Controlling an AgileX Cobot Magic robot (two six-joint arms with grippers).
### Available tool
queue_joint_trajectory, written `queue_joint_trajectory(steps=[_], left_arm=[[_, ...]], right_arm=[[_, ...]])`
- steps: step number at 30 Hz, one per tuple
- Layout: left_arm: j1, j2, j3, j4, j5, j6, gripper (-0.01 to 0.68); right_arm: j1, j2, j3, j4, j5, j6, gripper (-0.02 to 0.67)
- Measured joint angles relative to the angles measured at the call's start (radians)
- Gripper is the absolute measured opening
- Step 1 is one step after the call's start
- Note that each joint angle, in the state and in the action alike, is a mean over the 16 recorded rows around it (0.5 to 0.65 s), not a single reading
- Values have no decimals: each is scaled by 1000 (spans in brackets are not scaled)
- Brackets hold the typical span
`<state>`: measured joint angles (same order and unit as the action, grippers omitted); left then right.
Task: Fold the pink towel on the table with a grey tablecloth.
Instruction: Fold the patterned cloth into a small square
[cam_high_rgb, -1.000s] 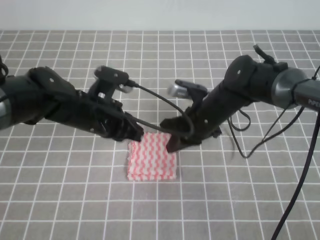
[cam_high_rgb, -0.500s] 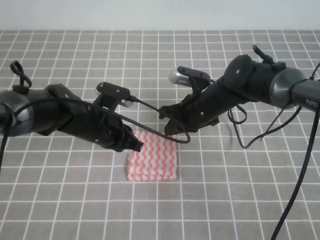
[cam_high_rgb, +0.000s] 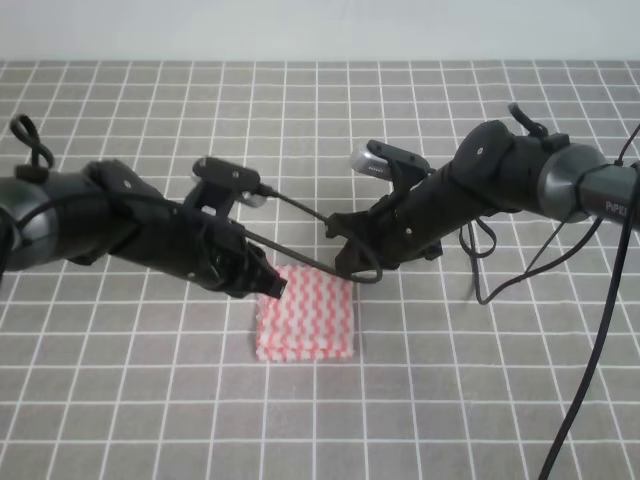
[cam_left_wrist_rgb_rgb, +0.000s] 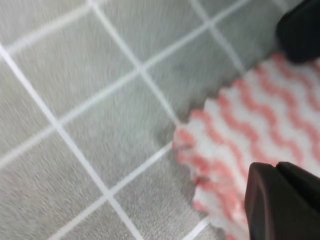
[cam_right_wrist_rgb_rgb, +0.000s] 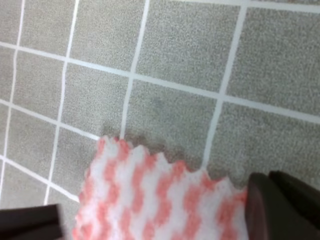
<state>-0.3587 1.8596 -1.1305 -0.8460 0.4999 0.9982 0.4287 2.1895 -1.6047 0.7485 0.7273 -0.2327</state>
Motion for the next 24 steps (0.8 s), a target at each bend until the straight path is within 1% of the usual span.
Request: queue_joint_trajectory(steps=[7,14,24], left_arm=[[0,-29,0,-16,17,7,-3],[0,-11,0,-30,40,23,-2],[0,32,0,9,51,46,-3]], right_arm=[[-2,-10,-1,12,8,-4,-16],[-2,-20,0,22,19,-14,-16],[-2,-23,0,28,43,-29,-16]])
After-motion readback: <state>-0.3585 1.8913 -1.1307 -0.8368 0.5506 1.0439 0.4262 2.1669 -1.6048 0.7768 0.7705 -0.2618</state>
